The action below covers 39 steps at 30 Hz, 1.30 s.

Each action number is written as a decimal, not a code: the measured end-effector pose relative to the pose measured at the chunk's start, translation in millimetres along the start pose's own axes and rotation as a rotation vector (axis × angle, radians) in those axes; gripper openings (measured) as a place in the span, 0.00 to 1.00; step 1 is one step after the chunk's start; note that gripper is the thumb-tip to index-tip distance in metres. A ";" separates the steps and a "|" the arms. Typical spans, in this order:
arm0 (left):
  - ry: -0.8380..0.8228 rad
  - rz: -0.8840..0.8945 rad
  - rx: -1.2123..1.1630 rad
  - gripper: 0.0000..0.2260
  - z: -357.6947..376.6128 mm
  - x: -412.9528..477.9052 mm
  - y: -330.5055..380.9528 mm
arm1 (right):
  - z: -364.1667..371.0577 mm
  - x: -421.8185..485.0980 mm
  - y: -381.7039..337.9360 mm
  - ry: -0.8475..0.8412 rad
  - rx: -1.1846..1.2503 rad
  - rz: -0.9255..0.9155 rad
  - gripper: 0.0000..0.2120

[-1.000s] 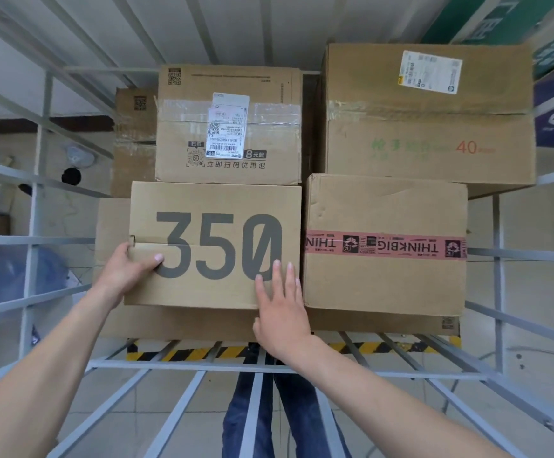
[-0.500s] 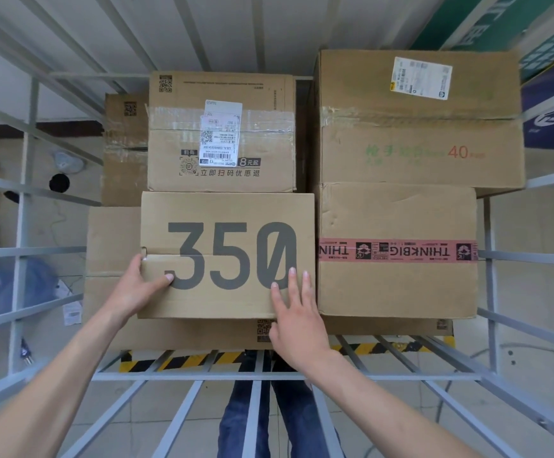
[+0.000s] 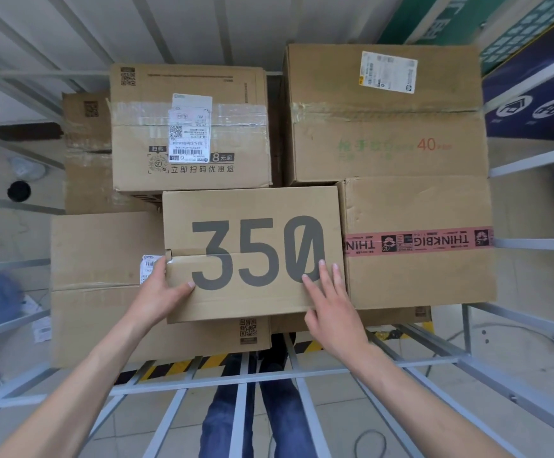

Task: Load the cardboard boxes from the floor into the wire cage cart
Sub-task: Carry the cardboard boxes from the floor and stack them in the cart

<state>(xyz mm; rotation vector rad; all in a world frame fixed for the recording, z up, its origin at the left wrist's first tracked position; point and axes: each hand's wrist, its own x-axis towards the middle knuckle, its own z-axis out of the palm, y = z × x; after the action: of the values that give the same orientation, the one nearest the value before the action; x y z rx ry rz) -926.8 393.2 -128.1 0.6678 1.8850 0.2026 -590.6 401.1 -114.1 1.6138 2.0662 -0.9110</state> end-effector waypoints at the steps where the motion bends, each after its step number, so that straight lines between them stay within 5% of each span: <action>1: -0.008 0.014 0.013 0.28 2.5 0.0 1.7 | -0.5 0.0 4.3 0.008 0.018 0.015 0.31; 20: -0.079 0.079 0.026 0.27 20.4 0.6 16.2 | -8.7 -0.9 26.6 0.061 0.101 0.113 0.31; 27: 0.436 0.164 -0.148 0.28 -57.6 61.1 55.8 | -33.4 2.8 45.2 0.319 0.202 0.141 0.34; 32: 0.385 0.055 -0.295 0.42 -107.7 122.7 96.4 | -46.5 14.2 71.9 0.358 0.218 0.207 0.34; 39: 0.314 0.124 -0.397 0.25 -71.4 150.0 120.3 | -50.0 27.8 96.2 0.267 0.202 0.260 0.36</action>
<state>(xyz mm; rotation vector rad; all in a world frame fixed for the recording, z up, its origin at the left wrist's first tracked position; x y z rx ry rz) -988.6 585.0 -166.6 0.4981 2.0179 0.7781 -501.4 468.4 -121.0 2.1561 1.9115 -0.8745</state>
